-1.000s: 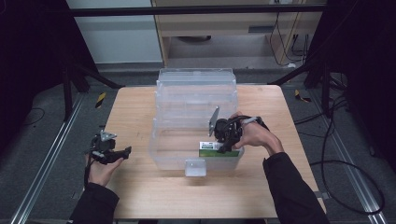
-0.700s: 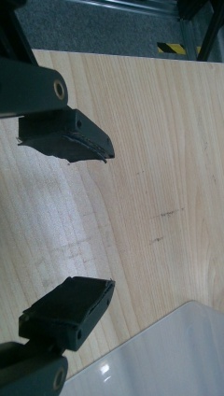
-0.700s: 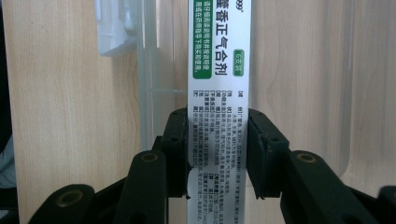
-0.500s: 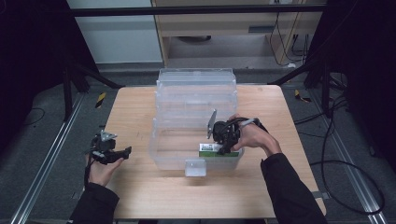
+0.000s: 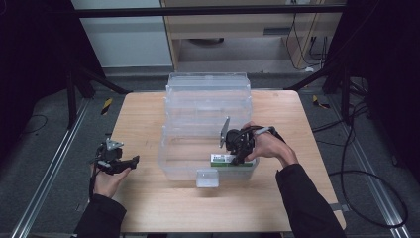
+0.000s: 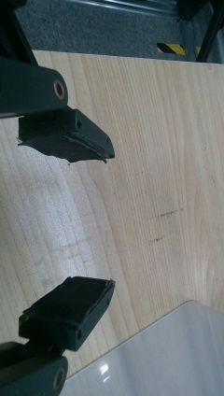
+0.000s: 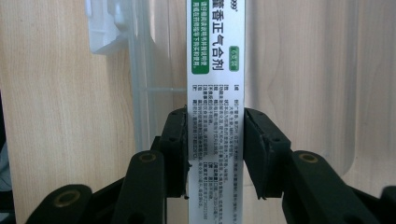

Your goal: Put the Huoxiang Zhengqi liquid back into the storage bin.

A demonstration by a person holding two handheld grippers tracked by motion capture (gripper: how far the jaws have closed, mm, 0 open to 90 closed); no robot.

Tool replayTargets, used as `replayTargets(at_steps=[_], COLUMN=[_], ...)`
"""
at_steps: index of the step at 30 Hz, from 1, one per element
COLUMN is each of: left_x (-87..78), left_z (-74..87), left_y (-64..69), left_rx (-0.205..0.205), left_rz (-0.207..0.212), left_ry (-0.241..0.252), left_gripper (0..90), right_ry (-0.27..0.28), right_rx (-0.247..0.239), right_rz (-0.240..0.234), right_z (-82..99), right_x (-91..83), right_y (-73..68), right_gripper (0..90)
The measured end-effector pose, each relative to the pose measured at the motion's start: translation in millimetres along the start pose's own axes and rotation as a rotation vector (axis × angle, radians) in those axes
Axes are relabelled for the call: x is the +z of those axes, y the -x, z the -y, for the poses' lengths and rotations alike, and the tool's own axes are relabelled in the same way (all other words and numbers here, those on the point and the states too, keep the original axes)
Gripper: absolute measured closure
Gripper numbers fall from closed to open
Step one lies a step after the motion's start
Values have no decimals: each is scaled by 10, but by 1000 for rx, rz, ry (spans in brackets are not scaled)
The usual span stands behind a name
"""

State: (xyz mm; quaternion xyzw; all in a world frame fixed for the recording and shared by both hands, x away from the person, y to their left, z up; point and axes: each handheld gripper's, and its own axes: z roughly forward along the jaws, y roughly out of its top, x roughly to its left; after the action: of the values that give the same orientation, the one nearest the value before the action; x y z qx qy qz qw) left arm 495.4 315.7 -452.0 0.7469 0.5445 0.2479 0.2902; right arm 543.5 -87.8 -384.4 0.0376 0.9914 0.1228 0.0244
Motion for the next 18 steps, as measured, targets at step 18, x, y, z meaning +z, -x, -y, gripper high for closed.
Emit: replayTargets(at_steps=[18], left_x=[1], left_z=[-3], left_y=[15], left_rx=[3], left_rz=[1], left_ry=[0], left_gripper=[301], right_ry=[148], right_rx=[92], right_rz=[67], right_z=[125], right_x=[-355], right_y=[-10], right_gripper=[620])
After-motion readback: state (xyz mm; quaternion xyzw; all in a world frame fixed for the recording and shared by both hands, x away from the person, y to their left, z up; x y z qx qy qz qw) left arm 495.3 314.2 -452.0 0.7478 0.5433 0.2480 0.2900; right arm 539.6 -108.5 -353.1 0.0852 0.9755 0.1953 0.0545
